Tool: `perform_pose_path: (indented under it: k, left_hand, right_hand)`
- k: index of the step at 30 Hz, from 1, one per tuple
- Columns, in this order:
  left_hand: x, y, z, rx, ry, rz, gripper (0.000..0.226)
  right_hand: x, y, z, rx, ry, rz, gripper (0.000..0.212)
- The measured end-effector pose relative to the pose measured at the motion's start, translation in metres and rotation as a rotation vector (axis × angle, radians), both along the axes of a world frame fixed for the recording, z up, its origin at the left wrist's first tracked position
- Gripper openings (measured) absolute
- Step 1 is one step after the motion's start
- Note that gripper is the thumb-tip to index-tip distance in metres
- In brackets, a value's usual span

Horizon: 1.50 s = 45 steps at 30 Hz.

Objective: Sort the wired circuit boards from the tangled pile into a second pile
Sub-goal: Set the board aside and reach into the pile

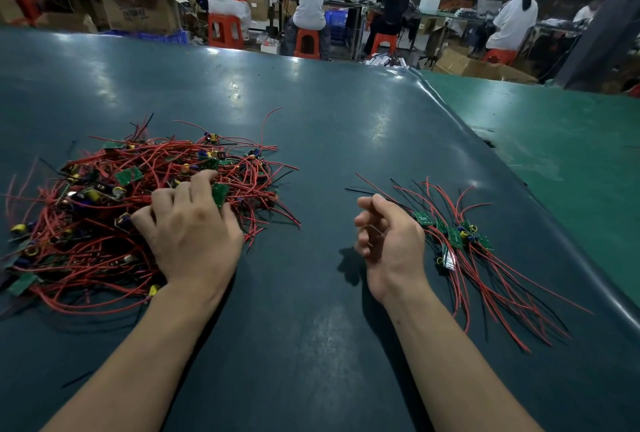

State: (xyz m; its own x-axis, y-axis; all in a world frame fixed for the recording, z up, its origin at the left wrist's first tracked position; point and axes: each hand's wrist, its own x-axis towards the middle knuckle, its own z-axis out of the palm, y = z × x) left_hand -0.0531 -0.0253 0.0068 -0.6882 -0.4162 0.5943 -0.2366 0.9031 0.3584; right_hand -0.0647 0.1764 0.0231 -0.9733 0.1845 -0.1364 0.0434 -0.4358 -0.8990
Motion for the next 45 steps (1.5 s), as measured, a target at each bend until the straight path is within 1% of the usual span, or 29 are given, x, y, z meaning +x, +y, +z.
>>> perform_pose_path:
  k: [3, 6, 8, 9, 11, 12, 14, 15, 18, 20, 21, 24, 27, 30, 32, 34, 36, 40, 43, 45]
  left_hand:
    - [0.003, 0.009, -0.001, 0.019, 0.133, -0.132, 0.032]
    - [0.007, 0.017, 0.002, -0.008, 0.377, -0.31, 0.034]
    - [0.008, 0.02, 0.004, -0.048, 0.506, -0.486, 0.029]
    - [0.009, 0.022, 0.004, -0.052, 0.54, -0.597, 0.025]
    - [0.013, 0.027, 0.004, -0.033, 0.552, -0.785, 0.02]
    - [0.015, 0.03, 0.004, -0.02, 0.539, -0.847, 0.019]
    - [0.018, 0.034, 0.005, -0.012, 0.509, -0.924, 0.018]
    - [0.018, 0.036, 0.006, -0.018, 0.499, -0.948, 0.018]
    - [0.019, 0.038, 0.006, -0.031, 0.474, -0.995, 0.02]
    - [0.019, 0.038, 0.006, 0.002, 0.464, -1.004, 0.022]
    - [0.02, 0.039, 0.006, 0.033, 0.467, -0.998, 0.022]
    - [0.02, 0.039, 0.005, 0.08, 0.482, -0.959, 0.011]
    - [0.019, 0.04, 0.003, 0.19, 0.369, -0.941, 0.003]
    - [0.019, 0.041, 0.001, 0.339, 0.264, -0.929, 0.008]
    - [0.02, 0.042, 0.0, 0.446, 0.207, -0.929, 0.018]
    - [0.019, 0.042, 0.0, 0.512, 0.155, -0.924, 0.026]
    - [0.018, 0.042, 0.0, 0.564, 0.12, -0.92, 0.027]
    - [0.016, 0.047, -0.003, 0.565, 0.099, -0.92, 0.018]
    - [0.017, 0.047, -0.004, 0.551, 0.112, -0.914, 0.023]
    - [0.018, 0.047, -0.003, 0.56, 0.092, -0.917, 0.028]
  right_hand:
    - [0.0, 0.0, 0.001, 0.004, -0.004, -0.002, 0.024]
    - [-0.001, 0.0, 0.001, 0.015, -0.01, -0.001, 0.024]
    - [-0.001, 0.0, 0.001, 0.012, -0.002, 0.027, 0.023]
    - [-0.002, 0.0, 0.001, 0.006, 0.007, 0.063, 0.022]
    - [0.0, -0.004, 0.001, -0.003, 0.021, 0.187, 0.025]
    - [0.001, -0.006, 0.001, -0.002, 0.022, 0.258, 0.028]
    - [0.002, -0.011, 0.001, 0.014, 0.023, 0.365, 0.036]
    - [0.003, -0.013, 0.0, 0.026, 0.024, 0.394, 0.036]
    - [0.004, -0.014, -0.003, 0.045, 0.039, 0.415, 0.023]
    - [0.004, -0.013, -0.004, 0.044, 0.075, 0.387, 0.009]
    - [0.004, -0.012, -0.005, 0.042, 0.096, 0.369, 0.008]
    - [0.003, -0.012, -0.005, 0.044, 0.15, 0.301, 0.019]
    - [0.002, -0.012, -0.003, 0.064, 0.18, 0.237, 0.023]
    - [0.001, -0.011, -0.003, 0.044, 0.193, 0.212, 0.026]
    - [0.001, -0.011, -0.003, 0.031, 0.201, 0.212, 0.028]
    - [0.001, -0.01, -0.003, 0.053, 0.212, 0.214, 0.029]
    - [0.001, -0.01, -0.003, 0.077, 0.225, 0.221, 0.03]
    - [0.0, -0.009, -0.005, 0.072, 0.241, 0.219, 0.033]
    - [-0.002, -0.011, -0.008, 0.117, 0.218, 0.144, 0.036]
    - [-0.004, -0.011, -0.011, 0.174, 0.15, 0.077, 0.036]
